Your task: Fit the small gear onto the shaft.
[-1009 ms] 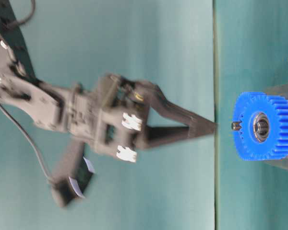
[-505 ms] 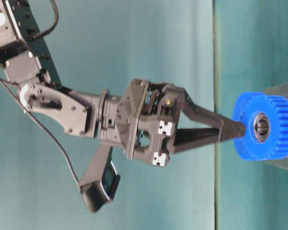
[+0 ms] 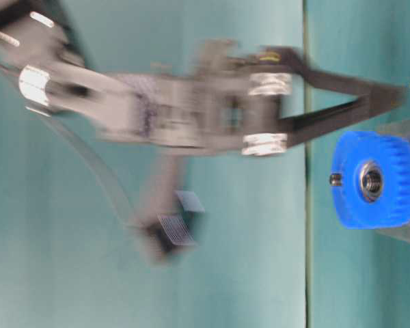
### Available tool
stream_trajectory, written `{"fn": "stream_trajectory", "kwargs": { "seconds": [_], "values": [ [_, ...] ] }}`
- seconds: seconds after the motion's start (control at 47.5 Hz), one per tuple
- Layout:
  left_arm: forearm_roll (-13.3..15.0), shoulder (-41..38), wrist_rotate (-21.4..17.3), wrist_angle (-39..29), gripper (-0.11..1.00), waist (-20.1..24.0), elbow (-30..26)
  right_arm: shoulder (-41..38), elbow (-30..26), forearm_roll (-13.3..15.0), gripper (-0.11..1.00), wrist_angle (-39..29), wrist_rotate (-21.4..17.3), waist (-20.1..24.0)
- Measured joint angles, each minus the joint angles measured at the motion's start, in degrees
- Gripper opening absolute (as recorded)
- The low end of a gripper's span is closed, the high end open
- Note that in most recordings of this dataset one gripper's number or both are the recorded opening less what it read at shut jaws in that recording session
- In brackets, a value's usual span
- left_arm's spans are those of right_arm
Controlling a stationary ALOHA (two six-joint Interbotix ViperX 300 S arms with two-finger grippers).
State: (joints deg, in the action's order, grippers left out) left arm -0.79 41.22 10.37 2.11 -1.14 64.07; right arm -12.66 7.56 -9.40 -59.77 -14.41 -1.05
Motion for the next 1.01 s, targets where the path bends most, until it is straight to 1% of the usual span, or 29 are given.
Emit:
{"fn": "stream_trajectory", "kwargs": {
  "seconds": [0.084,0.21,0.336,0.505,0.883,1.009],
  "values": [
    [0.0,0.1,0.0,0.1,0.0,0.0,0.0,0.0,-0.8,0.9,0.0,0.9,-0.1,-1.8],
    [0.0,0.2,0.0,0.1,0.0,0.0,0.0,-1.3,-3.3,1.3,0.0,1.7,-0.1,-3.2],
    [0.0,0.2,0.0,0.1,0.0,0.0,0.2,-4.8,-5.9,1.1,0.0,2.1,0.4,-3.3],
    [0.0,0.4,0.0,0.1,0.0,0.0,0.2,-7.5,-8.8,1.1,0.0,2.2,1.0,-3.2],
    [0.0,0.6,0.0,0.1,0.0,0.0,0.3,-8.1,-9.1,1.1,0.0,2.5,1.0,-3.4],
    [0.0,0.7,0.0,0.1,0.0,0.0,0.3,-7.8,-9.1,2.5,0.0,2.3,1.1,-3.8]
  ]
}}
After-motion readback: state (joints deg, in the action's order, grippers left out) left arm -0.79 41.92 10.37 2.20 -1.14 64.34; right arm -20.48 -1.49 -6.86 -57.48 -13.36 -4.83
